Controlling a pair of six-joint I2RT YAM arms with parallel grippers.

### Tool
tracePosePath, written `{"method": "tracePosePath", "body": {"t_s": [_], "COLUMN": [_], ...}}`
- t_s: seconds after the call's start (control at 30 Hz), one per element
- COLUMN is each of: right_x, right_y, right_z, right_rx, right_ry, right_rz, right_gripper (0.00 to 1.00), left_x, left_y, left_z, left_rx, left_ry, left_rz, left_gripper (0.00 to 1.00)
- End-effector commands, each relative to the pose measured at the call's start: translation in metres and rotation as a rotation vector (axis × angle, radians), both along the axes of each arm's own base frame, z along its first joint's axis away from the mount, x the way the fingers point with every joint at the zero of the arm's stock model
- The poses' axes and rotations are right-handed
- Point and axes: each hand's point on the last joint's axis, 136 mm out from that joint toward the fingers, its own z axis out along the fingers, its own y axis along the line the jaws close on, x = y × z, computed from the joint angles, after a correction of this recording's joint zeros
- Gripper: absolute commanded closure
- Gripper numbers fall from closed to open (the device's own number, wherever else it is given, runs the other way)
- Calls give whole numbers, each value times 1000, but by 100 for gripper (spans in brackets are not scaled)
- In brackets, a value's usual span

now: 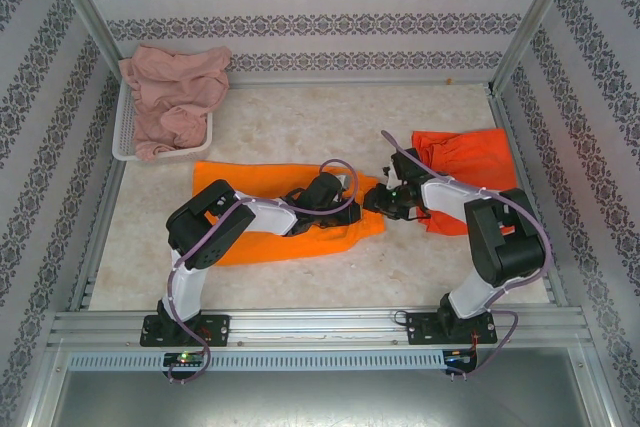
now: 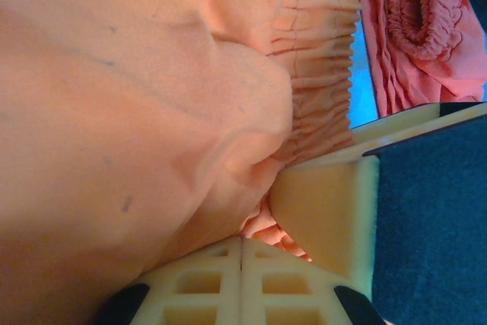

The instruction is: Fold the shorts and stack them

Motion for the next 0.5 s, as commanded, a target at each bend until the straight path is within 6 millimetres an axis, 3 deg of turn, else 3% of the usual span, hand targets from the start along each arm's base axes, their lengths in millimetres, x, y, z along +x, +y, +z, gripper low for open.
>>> {"method": "tracePosePath", "body": {"t_s": [0.0, 0.17, 0.33, 0.47], "right_x": [-3, -6, -4, 3], "right_y": [7, 3, -8, -19], "right_z": [-13, -22, -16, 8], "right_rx": [-27, -73, -152, -219], "right_ry": [28, 46, 15, -41], "right_rz": [14, 15, 22, 41], "right_gripper": [72, 94, 100, 100], "left_x": [-17, -11, 3, 6], "left_y": [30, 30, 48, 82], "left_z": [-47, -29, 32, 80], "left_rx": [135, 114, 75, 72], "left_ry": [124, 86, -31, -121], "left_rz": [37, 46, 90, 147], "left_gripper": [100, 100, 98, 82]}}
